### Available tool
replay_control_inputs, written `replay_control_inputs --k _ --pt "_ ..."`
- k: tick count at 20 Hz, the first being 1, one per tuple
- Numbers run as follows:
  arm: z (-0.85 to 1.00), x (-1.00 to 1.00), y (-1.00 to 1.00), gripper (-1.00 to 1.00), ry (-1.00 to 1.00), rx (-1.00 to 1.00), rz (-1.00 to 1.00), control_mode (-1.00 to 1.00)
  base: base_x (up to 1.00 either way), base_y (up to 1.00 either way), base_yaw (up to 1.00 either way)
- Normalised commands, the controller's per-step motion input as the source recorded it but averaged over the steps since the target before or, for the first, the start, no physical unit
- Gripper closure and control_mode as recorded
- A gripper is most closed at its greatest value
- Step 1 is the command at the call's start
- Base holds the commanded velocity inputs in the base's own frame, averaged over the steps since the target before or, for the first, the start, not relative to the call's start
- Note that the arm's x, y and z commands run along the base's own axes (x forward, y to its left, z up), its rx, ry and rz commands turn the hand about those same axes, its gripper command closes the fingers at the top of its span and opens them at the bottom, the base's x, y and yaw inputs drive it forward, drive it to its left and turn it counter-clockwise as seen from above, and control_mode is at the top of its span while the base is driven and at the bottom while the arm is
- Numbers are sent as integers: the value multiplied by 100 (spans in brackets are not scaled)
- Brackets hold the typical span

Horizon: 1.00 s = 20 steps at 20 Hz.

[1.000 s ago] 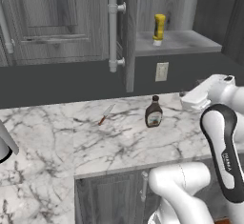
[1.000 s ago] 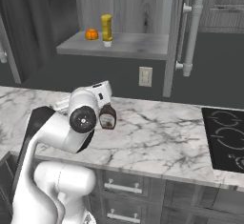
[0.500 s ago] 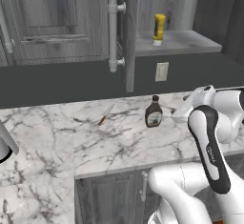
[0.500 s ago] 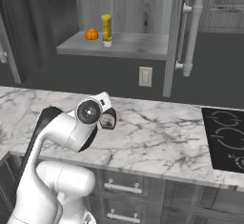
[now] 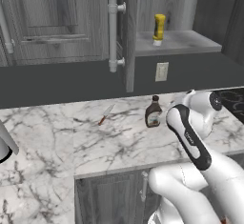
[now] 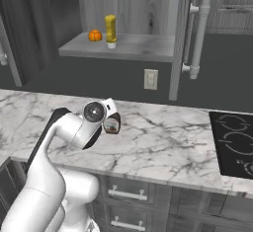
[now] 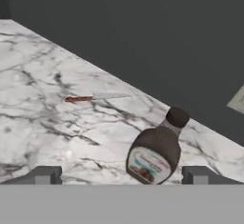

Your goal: Pick the syrup bottle and mustard from the counter and place them in the cabinet.

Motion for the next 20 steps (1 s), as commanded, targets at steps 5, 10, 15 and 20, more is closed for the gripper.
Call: replay_control_inputs --k 5,10,15,20 --pt "-10 27 -7 -100 1 0 -25 -100 0 0 0" --pt "-1 6 -4 -100 1 0 -18 -100 0 0 0" --pt "-6 0 -18 -100 6 0 -15 -100 0 0 0" --pt "-10 8 -12 -100 13 -1 -15 -100 0 0 0"
